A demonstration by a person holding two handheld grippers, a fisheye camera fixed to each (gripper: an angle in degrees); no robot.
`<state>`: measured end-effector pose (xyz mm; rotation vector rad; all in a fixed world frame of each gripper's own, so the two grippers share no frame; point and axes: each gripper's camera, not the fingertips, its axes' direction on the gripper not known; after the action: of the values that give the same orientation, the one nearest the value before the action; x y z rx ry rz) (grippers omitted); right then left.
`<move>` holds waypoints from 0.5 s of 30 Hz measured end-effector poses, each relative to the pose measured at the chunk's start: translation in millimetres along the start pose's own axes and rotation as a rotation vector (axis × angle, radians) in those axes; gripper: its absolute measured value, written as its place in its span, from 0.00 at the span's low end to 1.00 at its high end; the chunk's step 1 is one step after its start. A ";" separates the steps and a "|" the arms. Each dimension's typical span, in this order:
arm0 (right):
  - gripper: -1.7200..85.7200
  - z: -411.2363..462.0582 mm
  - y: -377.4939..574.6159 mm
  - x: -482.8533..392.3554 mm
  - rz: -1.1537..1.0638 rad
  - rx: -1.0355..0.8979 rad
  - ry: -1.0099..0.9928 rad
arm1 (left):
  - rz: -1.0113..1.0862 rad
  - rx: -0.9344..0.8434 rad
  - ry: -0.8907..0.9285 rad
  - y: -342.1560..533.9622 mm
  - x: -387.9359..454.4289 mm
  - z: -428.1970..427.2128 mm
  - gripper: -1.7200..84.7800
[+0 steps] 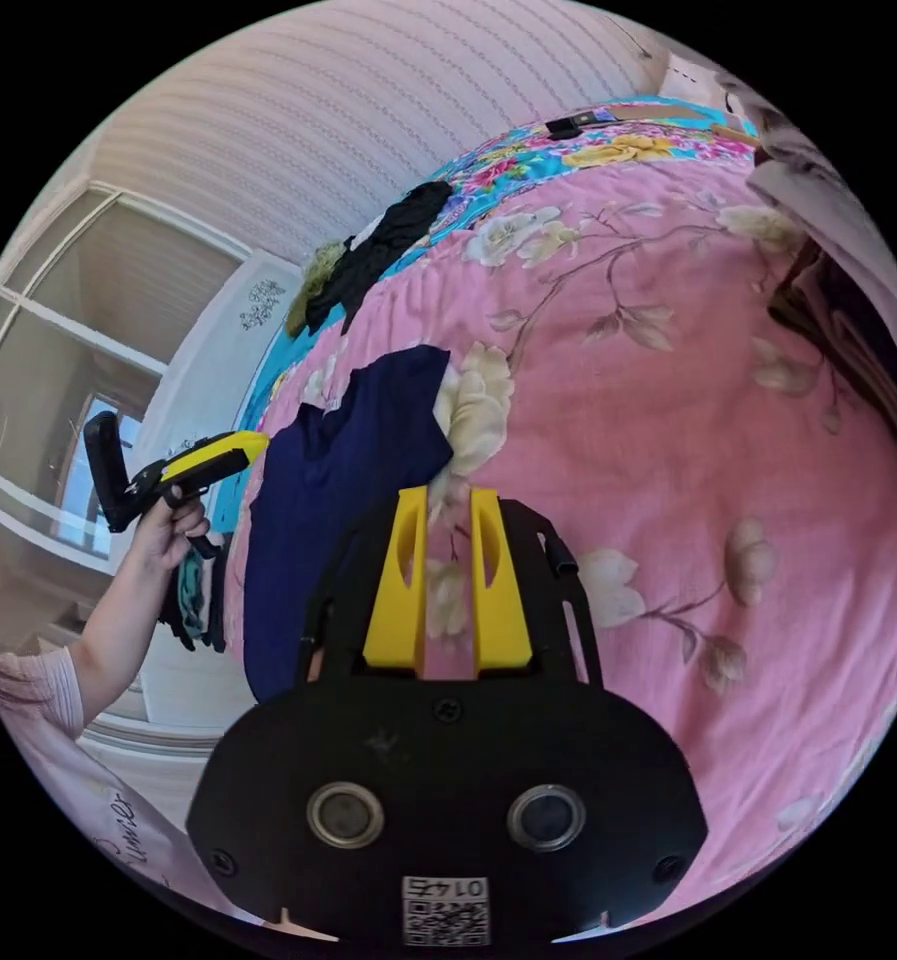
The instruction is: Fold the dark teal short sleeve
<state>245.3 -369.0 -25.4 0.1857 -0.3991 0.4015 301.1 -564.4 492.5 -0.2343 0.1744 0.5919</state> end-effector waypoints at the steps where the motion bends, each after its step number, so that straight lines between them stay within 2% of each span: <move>1: 0.10 1.6 -7.8 5.0 0.033 0.012 -0.015 | -0.006 -0.016 0.008 -7.9 -1.3 8.2 0.04; 5: 0.09 9.3 -30.8 15.4 0.087 -0.008 -0.036 | -0.002 -0.078 0.025 -48.6 -6.0 54.4 0.09; 9: 0.04 13.7 -55.9 22.6 0.093 -0.029 -0.072 | -0.009 -0.100 0.024 -67.7 -13.0 82.9 0.09; 11: 0.03 11.6 -62.8 24.8 0.090 -0.015 -0.086 | 0.009 -0.159 0.048 -74.1 -14.4 100.3 0.08; 15: 0.02 0.7 -68.0 26.7 0.085 0.020 -0.113 | 0.065 -0.165 0.030 -77.1 -14.0 106.6 0.02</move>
<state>295.8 -421.6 -20.3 0.2119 -0.5155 0.4803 343.8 -605.3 610.9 -0.3984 0.1624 0.6688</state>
